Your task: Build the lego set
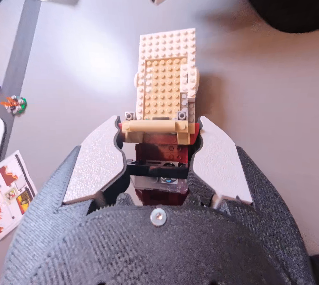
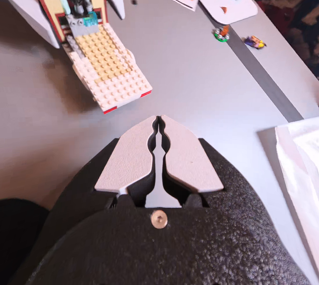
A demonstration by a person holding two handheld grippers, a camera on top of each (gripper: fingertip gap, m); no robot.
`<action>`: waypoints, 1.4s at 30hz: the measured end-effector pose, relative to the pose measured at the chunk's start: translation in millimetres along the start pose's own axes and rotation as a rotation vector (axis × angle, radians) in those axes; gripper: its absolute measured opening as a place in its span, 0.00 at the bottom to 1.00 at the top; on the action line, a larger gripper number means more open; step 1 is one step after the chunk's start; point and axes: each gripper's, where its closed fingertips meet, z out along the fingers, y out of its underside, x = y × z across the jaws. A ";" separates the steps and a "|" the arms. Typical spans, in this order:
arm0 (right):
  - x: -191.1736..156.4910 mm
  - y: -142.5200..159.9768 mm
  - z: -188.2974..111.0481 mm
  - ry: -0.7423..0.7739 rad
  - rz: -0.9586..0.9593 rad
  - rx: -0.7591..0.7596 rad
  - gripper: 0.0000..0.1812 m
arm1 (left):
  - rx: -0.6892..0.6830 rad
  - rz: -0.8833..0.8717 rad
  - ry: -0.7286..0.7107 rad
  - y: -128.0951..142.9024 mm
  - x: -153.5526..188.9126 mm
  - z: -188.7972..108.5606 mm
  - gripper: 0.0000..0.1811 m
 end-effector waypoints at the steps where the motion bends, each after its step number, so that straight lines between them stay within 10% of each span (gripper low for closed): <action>1: 3.8 1.2 0.6 0.029 0.036 0.003 0.00 | -0.007 -0.021 0.001 3.2 -4.2 3.4 0.46; 15: -10.2 -13.8 17.7 0.073 0.181 0.092 0.00 | -0.109 -0.028 -0.007 19.7 -11.1 8.4 0.46; 27: -38.5 -13.2 24.7 -0.088 0.146 0.075 0.29 | -0.128 -0.127 -0.033 41.7 -5.0 -11.8 0.62; 42: -35.3 -7.6 59.0 -0.025 0.073 -0.097 0.23 | 0.056 -0.289 -0.123 69.7 -20.5 -28.1 0.35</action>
